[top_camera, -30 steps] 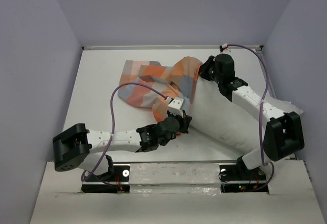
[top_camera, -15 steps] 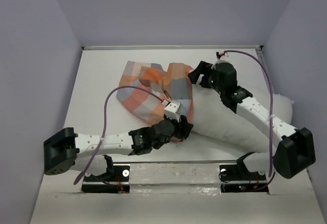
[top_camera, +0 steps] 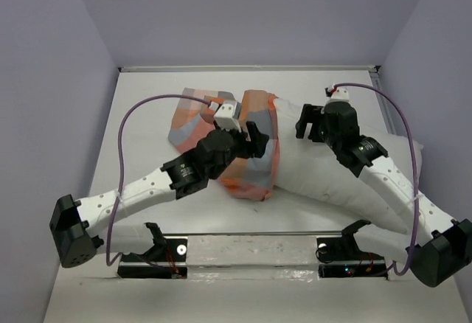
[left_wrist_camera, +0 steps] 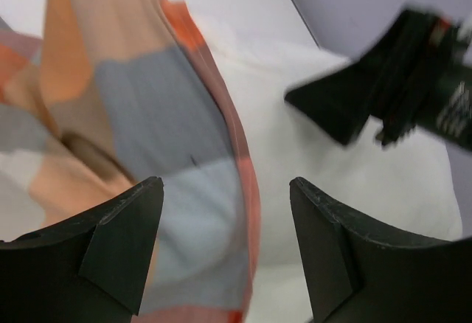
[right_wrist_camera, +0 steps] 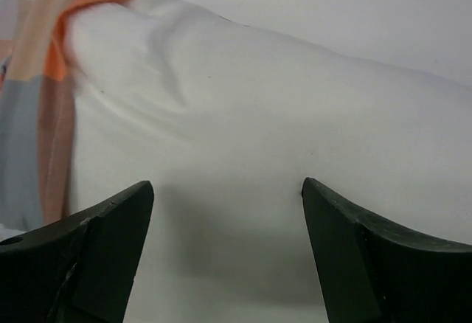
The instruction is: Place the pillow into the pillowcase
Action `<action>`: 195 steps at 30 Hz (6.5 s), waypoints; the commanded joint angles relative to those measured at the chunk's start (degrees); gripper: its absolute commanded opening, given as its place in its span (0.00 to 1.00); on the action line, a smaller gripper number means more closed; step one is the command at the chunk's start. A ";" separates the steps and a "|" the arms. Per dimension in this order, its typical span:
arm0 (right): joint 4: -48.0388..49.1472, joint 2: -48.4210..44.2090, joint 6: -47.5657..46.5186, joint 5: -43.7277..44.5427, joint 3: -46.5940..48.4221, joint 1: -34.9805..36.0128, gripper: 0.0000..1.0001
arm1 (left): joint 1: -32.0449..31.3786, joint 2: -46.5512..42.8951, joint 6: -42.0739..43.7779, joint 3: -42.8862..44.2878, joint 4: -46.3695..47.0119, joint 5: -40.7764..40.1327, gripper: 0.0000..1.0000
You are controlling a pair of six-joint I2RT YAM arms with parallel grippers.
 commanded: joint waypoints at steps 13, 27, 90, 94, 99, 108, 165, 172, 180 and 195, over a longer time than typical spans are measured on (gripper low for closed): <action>13.66 -2.15 8.53 -10.64 -20.71 12.05 0.00 | 15.24 24.19 14.96 26.27 -12.48 4.69 0.80; 16.31 -3.81 11.43 -5.62 -27.57 18.21 0.00 | 16.12 29.63 20.41 31.63 -20.65 -4.52 0.73; 32.31 5.50 -0.16 -55.37 -15.10 0.63 0.00 | 17.44 23.66 17.78 22.76 -3.08 10.31 0.21; 31.78 6.90 -0.52 -55.02 -14.74 0.63 0.00 | 17.44 22.08 16.99 22.32 1.93 14.26 0.17; 29.94 7.70 -2.01 -55.28 -13.60 2.65 0.00 | 17.44 21.20 14.44 23.19 6.15 16.81 0.15; 29.06 7.35 -2.28 -53.00 -13.16 3.89 0.00 | 17.44 20.06 11.72 20.92 11.16 20.67 0.00; 30.83 25.11 22.46 -26.46 7.92 -4.55 0.49 | 13.93 18.92 10.64 25.31 -4.74 22.11 0.94; 18.34 14.48 6.79 -26.54 6.02 -3.33 0.76 | 7.69 -1.19 8.21 5.42 -4.92 2.09 0.99; 4.02 3.49 -3.59 -8.10 -0.50 18.10 0.80 | 2.15 -26.86 -16.28 -25.12 -5.97 -6.21 0.86; -23.59 10.75 9.14 26.72 1.34 40.26 0.98 | 10.12 -33.31 -17.21 -38.68 11.41 -10.54 0.99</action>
